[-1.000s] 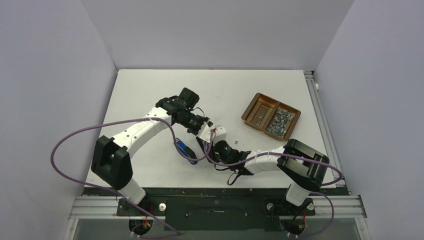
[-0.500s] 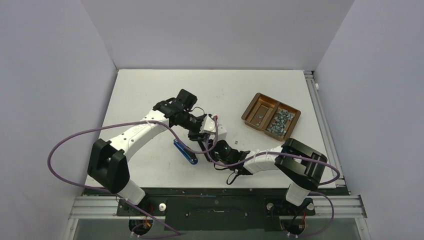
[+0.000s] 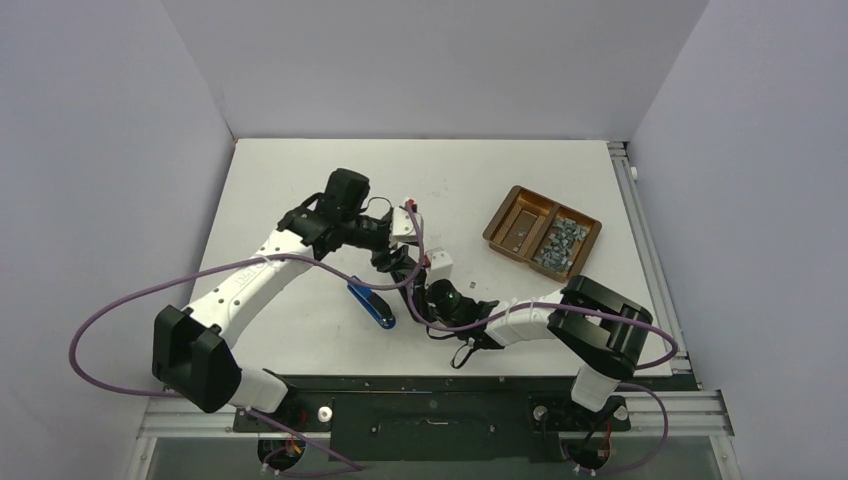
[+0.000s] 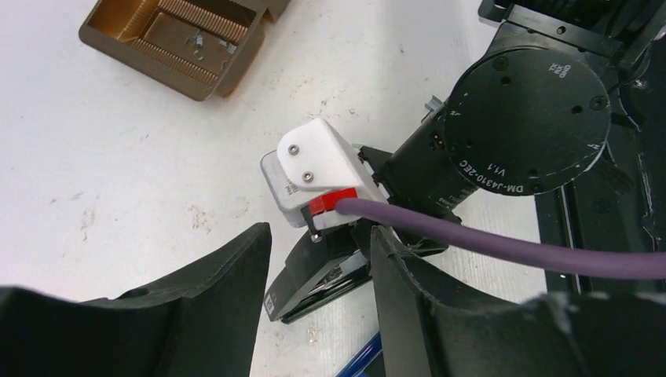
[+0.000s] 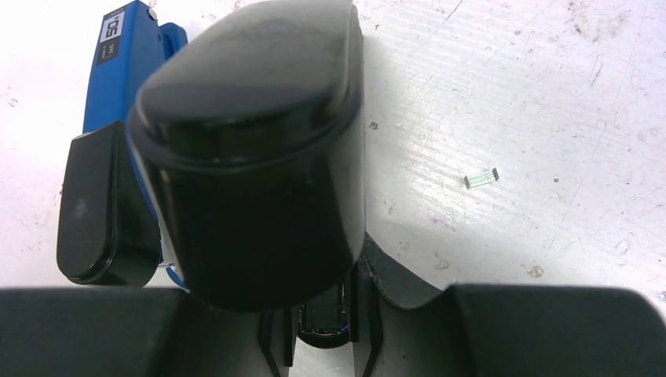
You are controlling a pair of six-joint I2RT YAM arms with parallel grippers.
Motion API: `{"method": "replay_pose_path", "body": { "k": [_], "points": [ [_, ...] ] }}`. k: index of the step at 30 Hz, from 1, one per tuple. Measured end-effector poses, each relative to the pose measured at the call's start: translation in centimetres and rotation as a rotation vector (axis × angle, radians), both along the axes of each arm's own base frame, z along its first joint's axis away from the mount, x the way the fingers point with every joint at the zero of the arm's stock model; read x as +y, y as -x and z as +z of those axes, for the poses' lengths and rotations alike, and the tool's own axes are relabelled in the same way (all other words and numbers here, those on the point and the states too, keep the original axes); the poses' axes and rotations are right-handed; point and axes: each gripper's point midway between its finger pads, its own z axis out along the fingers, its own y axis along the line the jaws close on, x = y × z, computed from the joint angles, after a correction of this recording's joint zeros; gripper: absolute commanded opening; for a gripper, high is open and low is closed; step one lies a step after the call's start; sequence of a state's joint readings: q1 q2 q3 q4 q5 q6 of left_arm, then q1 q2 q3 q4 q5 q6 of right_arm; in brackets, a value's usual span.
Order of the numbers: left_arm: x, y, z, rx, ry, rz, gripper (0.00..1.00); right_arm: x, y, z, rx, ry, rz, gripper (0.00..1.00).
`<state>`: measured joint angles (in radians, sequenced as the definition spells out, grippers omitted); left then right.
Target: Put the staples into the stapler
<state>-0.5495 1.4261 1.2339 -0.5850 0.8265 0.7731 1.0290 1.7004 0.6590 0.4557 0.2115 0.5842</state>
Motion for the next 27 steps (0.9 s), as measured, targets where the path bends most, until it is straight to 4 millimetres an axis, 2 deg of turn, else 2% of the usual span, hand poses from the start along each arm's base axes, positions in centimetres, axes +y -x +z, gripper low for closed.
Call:
{"method": "replay_pose_path", "body": {
  "k": [8,15,21,24,25,27],
  "points": [
    [3.2,-2.3,0.1,0.063,-0.004,0.150,0.46,0.0,0.3,0.0,-0.001,0.017,0.004,0.39],
    [6.2,-4.2,-0.1,0.095,-0.018,0.270,0.46,-0.6,1.8,-0.7,0.020,0.082,0.033,0.42],
    [7.0,-4.1,0.9,0.074,-0.012,0.299,0.46,-0.9,2.7,-0.6,0.027,0.109,0.052,0.51],
    [7.3,-4.1,0.7,0.080,-0.027,0.318,0.46,-1.2,3.2,0.1,0.027,0.115,0.059,0.55],
    [7.4,-4.1,0.5,0.088,-0.036,0.328,0.49,-1.2,3.3,0.5,0.026,0.112,0.060,0.57],
    [7.9,-4.2,0.0,0.111,-0.056,0.356,0.60,-1.4,3.5,1.9,0.018,0.095,0.062,0.58]
  ]
}}
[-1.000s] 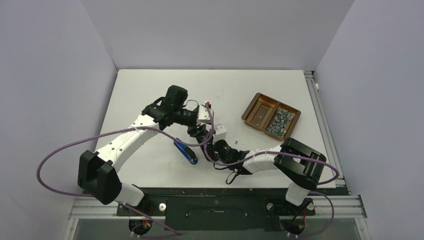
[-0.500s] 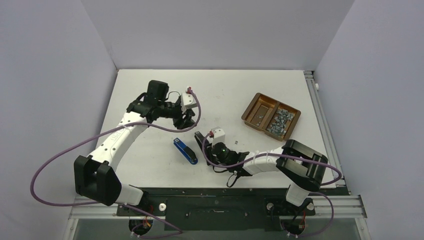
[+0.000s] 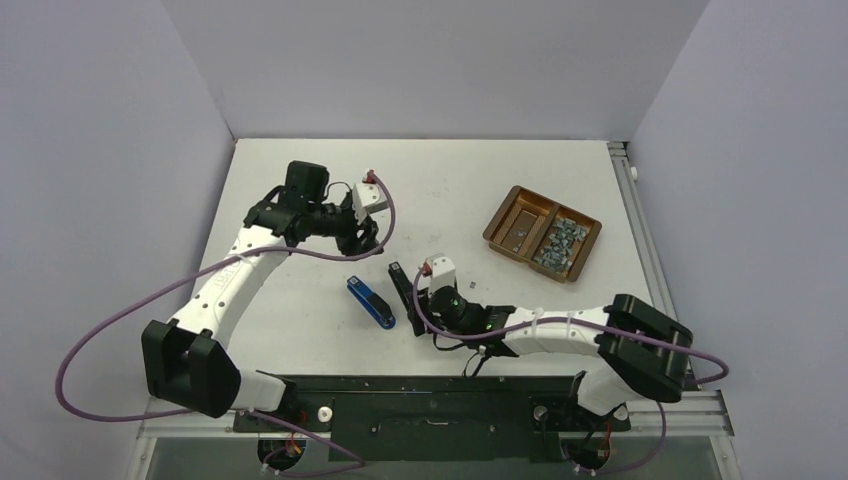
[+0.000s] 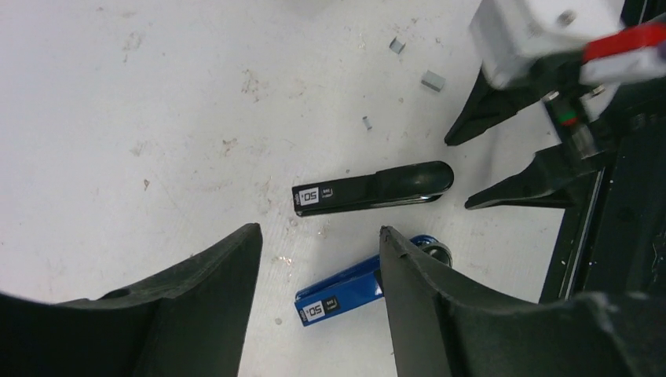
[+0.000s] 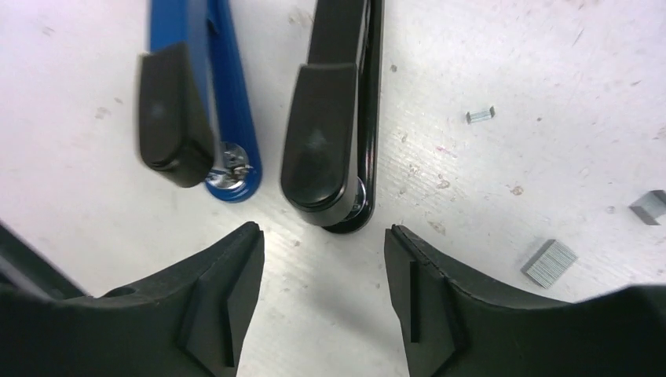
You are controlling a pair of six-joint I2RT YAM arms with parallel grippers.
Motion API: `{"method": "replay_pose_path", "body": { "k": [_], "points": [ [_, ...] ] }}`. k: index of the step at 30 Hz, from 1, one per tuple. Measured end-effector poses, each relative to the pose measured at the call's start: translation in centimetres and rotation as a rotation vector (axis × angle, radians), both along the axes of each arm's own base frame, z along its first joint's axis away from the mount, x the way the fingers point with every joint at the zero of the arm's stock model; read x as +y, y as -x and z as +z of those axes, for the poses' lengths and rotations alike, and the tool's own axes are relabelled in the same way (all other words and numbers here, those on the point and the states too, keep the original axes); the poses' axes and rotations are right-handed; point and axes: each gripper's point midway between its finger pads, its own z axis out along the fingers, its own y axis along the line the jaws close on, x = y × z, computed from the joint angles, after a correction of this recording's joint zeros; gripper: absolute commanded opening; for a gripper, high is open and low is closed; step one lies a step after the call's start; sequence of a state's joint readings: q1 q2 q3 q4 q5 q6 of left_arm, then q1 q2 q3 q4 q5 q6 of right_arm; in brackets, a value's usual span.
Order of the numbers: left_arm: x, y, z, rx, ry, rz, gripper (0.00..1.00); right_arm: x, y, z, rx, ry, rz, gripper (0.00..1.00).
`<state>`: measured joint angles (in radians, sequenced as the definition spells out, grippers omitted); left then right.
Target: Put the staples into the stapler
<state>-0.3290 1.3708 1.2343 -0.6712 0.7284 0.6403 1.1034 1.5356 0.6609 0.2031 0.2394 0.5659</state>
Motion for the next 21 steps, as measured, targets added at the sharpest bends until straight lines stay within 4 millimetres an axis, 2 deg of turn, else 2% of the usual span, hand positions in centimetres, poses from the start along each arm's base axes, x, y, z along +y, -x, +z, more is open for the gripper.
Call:
{"method": "replay_pose_path", "body": {
  "k": [2,3,4,6,9,11,15,17,18,21],
  "points": [
    [0.6,-0.2,-0.4,0.030,-0.014,0.034,0.73,-0.2,0.3,1.9,-0.013,-0.030,0.004,0.61],
    [0.8,-0.4,-0.6,0.045,-0.017,0.053,0.89,-0.3,0.3,3.1,-0.023,-0.050,0.004,0.63],
    [1.3,-0.7,-0.8,0.062,-0.020,0.084,0.98,-0.5,0.4,4.1,-0.032,-0.066,0.003,0.65],
    [2.3,-1.2,-1.0,0.088,-0.020,0.143,0.96,-1.0,0.6,5.9,-0.045,-0.087,-0.001,0.81],
    [4.3,-2.4,-1.1,0.112,-0.001,0.249,0.96,-2.3,0.1,7.9,-0.059,-0.099,-0.029,0.86],
    [5.9,-3.0,-1.7,0.128,0.019,0.326,0.96,-4.0,-1.0,8.6,-0.068,-0.092,-0.085,0.87],
    [9.6,-3.4,-4.7,0.183,0.054,0.492,0.96,-10.5,-5.3,9.1,-0.088,-0.044,-0.308,0.88],
    [11.3,-3.3,-6.6,0.210,0.072,0.571,0.96,-14.4,-7.4,9.5,-0.116,-0.025,-0.443,0.89],
    [12.3,-3.2,-7.9,0.227,0.086,0.618,0.96,-17.0,-8.5,9.5,-0.135,-0.006,-0.530,0.89],
    [14.3,-2.9,-10.7,0.262,0.111,0.745,0.96,-23.2,-10.0,8.4,-0.159,0.060,-0.719,0.90]
  ]
}}
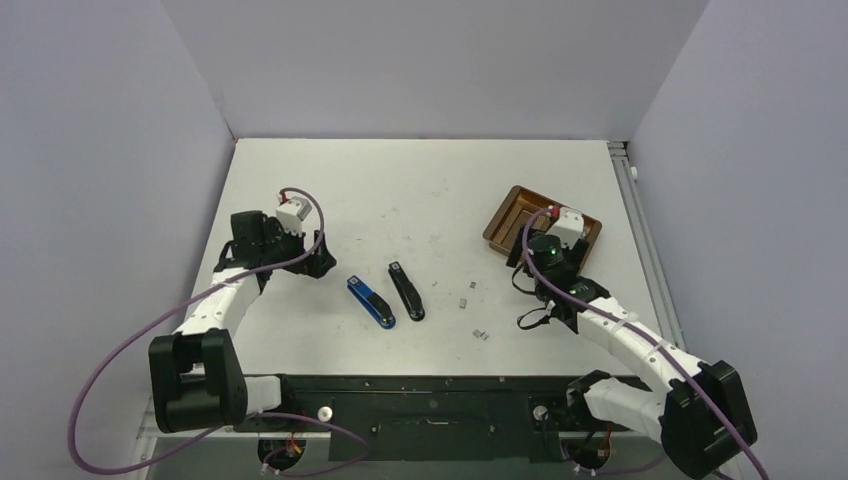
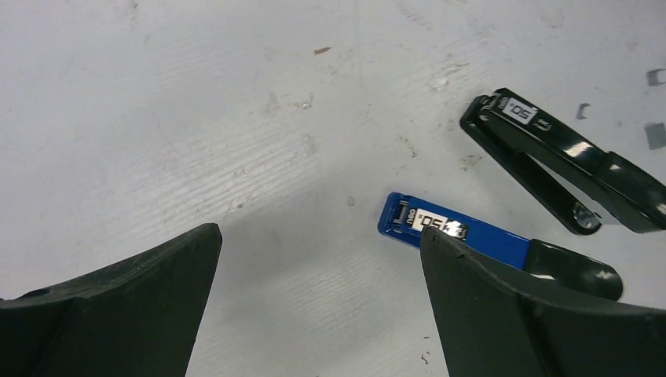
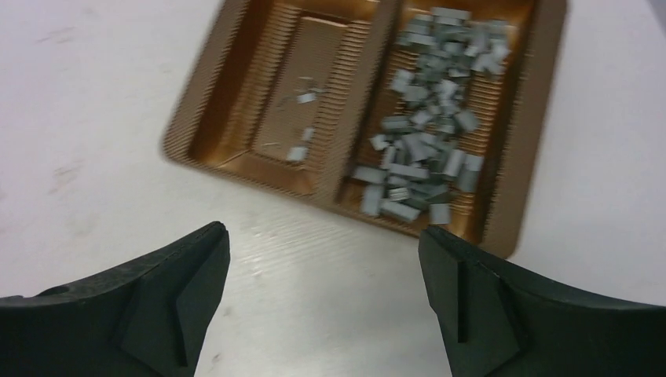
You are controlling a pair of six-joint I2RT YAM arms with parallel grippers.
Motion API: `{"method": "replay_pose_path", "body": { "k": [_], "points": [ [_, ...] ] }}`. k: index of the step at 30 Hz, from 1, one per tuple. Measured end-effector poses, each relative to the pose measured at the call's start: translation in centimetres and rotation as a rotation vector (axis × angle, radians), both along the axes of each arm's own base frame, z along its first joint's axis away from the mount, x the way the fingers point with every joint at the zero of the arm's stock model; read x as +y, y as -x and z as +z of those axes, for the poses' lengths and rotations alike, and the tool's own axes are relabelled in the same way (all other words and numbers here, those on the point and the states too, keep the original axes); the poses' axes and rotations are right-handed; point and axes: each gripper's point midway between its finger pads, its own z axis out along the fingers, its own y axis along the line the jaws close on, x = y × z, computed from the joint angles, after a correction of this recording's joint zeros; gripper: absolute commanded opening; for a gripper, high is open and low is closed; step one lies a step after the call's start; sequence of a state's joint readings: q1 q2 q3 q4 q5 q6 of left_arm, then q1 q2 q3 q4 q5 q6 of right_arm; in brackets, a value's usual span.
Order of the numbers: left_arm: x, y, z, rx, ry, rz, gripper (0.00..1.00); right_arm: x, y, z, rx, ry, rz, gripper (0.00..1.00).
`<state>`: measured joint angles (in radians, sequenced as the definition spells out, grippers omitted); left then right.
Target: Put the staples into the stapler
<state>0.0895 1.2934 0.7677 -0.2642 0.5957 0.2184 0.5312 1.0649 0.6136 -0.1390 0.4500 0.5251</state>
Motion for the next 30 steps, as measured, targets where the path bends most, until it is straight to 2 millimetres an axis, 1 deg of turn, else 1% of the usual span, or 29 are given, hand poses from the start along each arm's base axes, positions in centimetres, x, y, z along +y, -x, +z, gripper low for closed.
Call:
{"method": "replay_pose_path", "body": {
  "k": [2,4,6,8,10,14,17,19,22,24,27,30],
  "points": [
    [0.8,-0.1,-1.3,-0.007,0.000,0.074,0.96,-3.3,-0.3,-1.4,0.022,0.039,-0.103,0.90],
    [1.2,-0.3,-2.1,-0.029,0.002,0.130,0.96,-6.0,-0.4,-2.9,0.061,0.091,-0.195,0.91],
    [1.7,-0.7,-2.4,-0.072,0.002,0.176,0.96,-7.7,-0.5,-4.4,0.099,0.148,-0.263,0.89],
    [2.0,-1.1,-2.5,-0.125,0.004,0.205,0.96,-8.8,-0.2,-5.8,0.141,0.208,-0.309,0.88],
    [2.2,-1.5,-2.5,-0.173,0.012,0.230,0.96,-9.6,-0.3,-6.0,0.142,0.238,-0.340,0.89],
    [2.5,-1.9,-2.5,-0.268,0.026,0.270,0.96,-10.3,-1.4,-4.6,0.044,0.227,-0.383,0.90],
    [3.0,-1.9,-3.3,-0.309,0.023,0.305,0.96,-10.9,-1.9,-4.1,0.006,0.201,-0.405,0.91],
    [3.3,-2.1,-3.7,-0.307,0.018,0.325,0.96,-10.9,-1.7,-3.8,-0.017,0.175,-0.402,0.91],
    [3.9,-2.8,-3.4,-0.333,0.014,0.354,0.96,-11.0,-0.5,-3.2,-0.056,0.128,-0.391,0.92],
    [4.2,-3.1,-3.2,-0.345,0.014,0.372,0.96,-11.0,0.0,-2.0,-0.091,0.090,-0.381,0.92],
    [4.6,-3.8,-2.8,-0.372,0.019,0.401,0.96,-11.2,0.1,0.8,-0.179,0.047,-0.388,0.92],
    [4.9,-4.6,-2.6,-0.408,0.029,0.420,0.96,-11.9,0.2,3.5,-0.292,0.028,-0.414,0.93]
  ]
}}
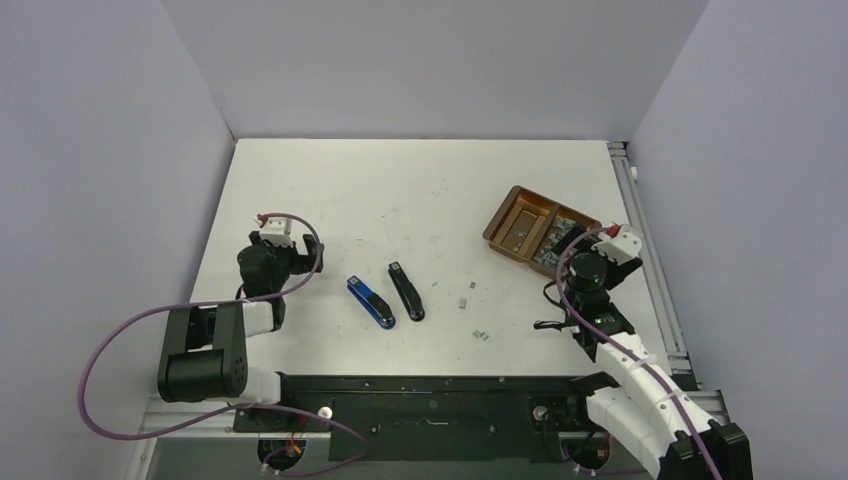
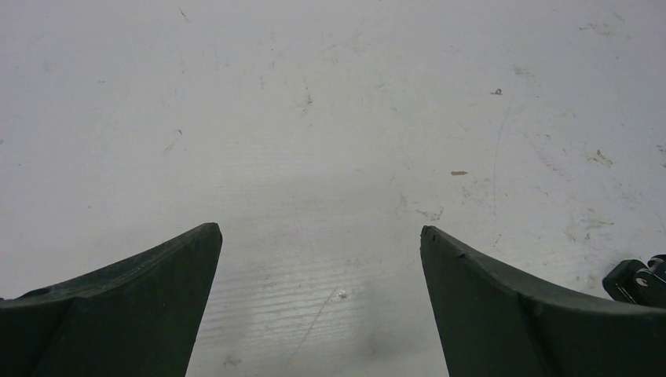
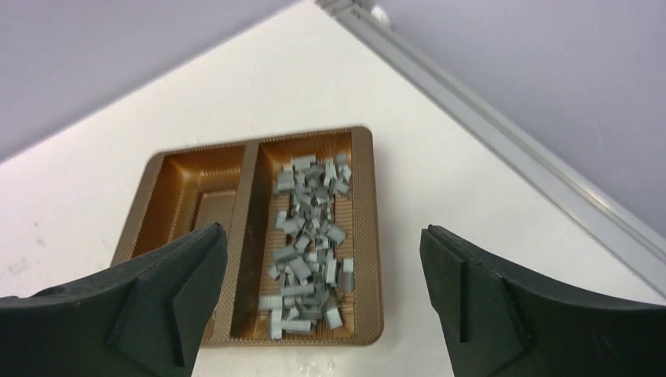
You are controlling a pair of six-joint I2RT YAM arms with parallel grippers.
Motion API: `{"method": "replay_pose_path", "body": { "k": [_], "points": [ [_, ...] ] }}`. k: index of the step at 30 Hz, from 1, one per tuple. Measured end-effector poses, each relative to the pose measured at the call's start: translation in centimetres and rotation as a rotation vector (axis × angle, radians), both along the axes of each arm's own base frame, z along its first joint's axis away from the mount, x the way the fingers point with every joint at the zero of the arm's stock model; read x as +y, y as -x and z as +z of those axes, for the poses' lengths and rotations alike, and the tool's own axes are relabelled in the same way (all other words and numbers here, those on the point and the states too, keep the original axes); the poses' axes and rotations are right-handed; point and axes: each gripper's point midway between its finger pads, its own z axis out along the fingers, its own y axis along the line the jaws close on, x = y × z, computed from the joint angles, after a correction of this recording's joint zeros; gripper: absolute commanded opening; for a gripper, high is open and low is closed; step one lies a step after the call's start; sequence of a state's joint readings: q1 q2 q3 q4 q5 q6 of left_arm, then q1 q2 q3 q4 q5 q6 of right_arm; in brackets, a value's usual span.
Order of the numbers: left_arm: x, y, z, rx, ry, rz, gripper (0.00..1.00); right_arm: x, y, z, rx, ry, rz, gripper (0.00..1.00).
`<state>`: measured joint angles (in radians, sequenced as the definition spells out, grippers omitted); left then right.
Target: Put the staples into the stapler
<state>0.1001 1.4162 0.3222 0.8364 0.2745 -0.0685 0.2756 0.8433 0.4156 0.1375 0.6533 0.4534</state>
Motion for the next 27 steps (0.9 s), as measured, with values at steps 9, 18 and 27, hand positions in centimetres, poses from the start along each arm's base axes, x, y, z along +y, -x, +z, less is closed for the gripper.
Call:
{"method": "replay_pose_path", "body": {
  "k": [9,18,27],
  "points": [
    [0.3,0.5,0.1,-0.077,-0.018,0.035,0.96,-3.5,0.0,-6.5,0.049,0.171,-0.065,0.93],
    [0.2,1.1,-0.9,-0.065,-0.028,0.055,0.96,-3.6,-3.1,-11.1,0.135,0.209,0.035,0.94],
    [0.3,1.0,-0.7,-0.072,-0.033,0.070,0.96,-1.9,-5.2,-10.7,0.086,0.204,0.166,0.95]
  ]
}}
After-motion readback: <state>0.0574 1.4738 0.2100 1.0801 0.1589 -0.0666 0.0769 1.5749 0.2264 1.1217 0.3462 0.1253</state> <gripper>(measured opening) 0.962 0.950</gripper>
